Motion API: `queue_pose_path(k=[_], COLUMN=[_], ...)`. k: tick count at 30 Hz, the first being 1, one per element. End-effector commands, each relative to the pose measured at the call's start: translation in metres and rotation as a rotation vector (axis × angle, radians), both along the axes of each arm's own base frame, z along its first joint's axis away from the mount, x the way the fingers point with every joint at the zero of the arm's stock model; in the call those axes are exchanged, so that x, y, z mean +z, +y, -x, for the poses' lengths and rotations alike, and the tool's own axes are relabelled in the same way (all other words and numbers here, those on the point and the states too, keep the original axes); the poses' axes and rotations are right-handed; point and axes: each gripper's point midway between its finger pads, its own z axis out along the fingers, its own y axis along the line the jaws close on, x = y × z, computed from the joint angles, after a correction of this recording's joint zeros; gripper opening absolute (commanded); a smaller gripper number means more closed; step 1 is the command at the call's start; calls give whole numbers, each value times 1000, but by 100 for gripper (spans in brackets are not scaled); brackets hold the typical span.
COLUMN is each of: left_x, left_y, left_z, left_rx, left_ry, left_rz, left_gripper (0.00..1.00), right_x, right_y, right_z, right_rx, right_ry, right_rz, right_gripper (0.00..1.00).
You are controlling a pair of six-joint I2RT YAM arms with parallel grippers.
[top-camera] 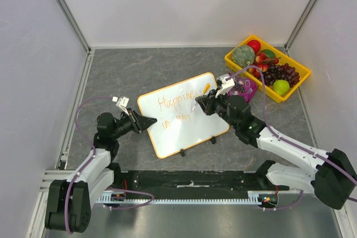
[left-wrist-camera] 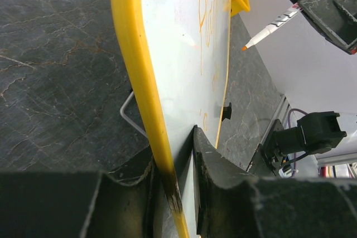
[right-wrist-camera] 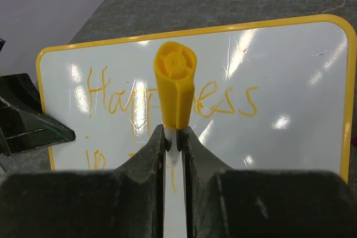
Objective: Write a sentence on the whiteboard
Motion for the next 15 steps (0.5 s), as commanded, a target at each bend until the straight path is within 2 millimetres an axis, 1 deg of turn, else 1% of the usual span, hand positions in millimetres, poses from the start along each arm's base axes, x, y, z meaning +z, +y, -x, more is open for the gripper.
queue_pose_path(k=[1, 2, 3, 4, 7, 8, 9, 10, 11, 12, 13, 15], left_x=[-1, -1, 0, 0, 3, 4, 5, 5, 10, 12, 15, 27], left_y=[0, 0, 0, 1, 4, 7, 11, 17, 20, 29, 34, 49], left_z=[-2, -2, -3, -4, -5, -6, -9, -11, -11, -14, -13, -14], left_rx=[-17, -15, -12, -5, 16, 46, 84, 132, 153, 216, 250, 347], left_ry=[-63, -64, -65, -63, -67, -63, -65, -56, -66, -59, -50, -63], left_rz=[-46, -47, -46, -50, -58, -63, -72, -83, -86, -103, -115, -144], left_gripper=[2, 2, 5, 13, 43, 50, 58, 63, 66, 71, 72, 73], right_x=[27, 28, 28, 29, 32, 34, 36, 39, 40, 42, 45, 47], right_y=[2, 2, 3, 2, -2, -3, -4, -6, -7, -9, -10, -12], right_z=[-10, -9, -7, -6, 1, 3, 5, 7, 9, 11, 12, 15], right_rx=[-11, -7, 1, 4, 13, 17, 20, 24, 25, 26, 27, 29], right_ry=[-63, -64, -61, -61, -62, -65, -66, -67, -66, -69, -75, -76], right_rz=[-60, -64, -64, -65, -69, -72, -71, -72, -70, -69, -68, -69], right_gripper=[0, 0, 0, 0, 0, 0, 0, 0, 0, 0, 0, 0])
